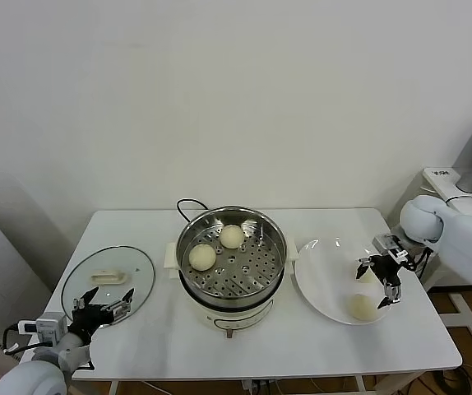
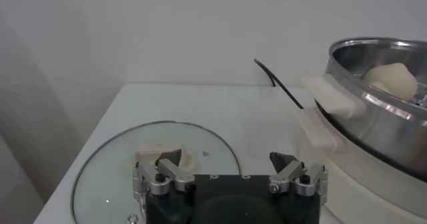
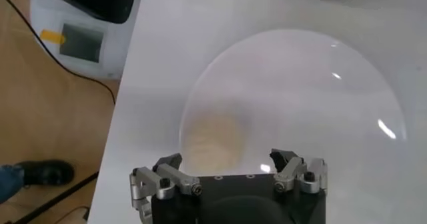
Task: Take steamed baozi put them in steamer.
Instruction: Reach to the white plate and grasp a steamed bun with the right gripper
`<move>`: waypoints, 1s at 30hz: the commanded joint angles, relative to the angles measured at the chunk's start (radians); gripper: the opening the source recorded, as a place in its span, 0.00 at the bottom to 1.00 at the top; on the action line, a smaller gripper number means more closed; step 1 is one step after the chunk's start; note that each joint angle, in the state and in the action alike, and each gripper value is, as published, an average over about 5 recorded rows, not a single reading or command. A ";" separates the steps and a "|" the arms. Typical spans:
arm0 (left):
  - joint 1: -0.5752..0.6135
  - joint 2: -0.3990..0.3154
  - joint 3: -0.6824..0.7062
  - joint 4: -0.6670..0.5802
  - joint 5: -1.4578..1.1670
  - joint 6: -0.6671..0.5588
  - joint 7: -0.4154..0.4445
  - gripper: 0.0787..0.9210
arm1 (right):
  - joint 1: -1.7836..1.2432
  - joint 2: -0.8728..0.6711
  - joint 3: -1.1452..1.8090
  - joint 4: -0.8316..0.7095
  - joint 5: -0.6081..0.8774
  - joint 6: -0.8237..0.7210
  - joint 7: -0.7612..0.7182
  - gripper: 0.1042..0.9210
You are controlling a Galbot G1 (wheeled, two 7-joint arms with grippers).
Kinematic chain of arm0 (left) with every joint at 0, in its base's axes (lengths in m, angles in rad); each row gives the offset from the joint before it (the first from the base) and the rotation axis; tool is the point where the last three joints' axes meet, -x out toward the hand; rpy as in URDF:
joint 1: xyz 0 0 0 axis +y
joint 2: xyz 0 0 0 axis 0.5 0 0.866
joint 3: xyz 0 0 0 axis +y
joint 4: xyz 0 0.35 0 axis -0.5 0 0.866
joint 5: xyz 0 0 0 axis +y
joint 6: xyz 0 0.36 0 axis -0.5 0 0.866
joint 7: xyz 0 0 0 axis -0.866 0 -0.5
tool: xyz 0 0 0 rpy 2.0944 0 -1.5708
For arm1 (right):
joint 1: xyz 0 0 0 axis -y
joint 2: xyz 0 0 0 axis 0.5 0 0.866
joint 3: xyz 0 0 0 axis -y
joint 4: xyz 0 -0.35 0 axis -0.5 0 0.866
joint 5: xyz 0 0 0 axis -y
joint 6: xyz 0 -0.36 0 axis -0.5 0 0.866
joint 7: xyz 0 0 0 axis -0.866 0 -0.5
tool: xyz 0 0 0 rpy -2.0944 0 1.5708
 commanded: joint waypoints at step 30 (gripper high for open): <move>-0.003 -0.005 0.005 0.000 0.006 0.003 -0.004 0.88 | 0.013 0.024 0.017 -0.010 -0.011 -0.016 -0.001 0.43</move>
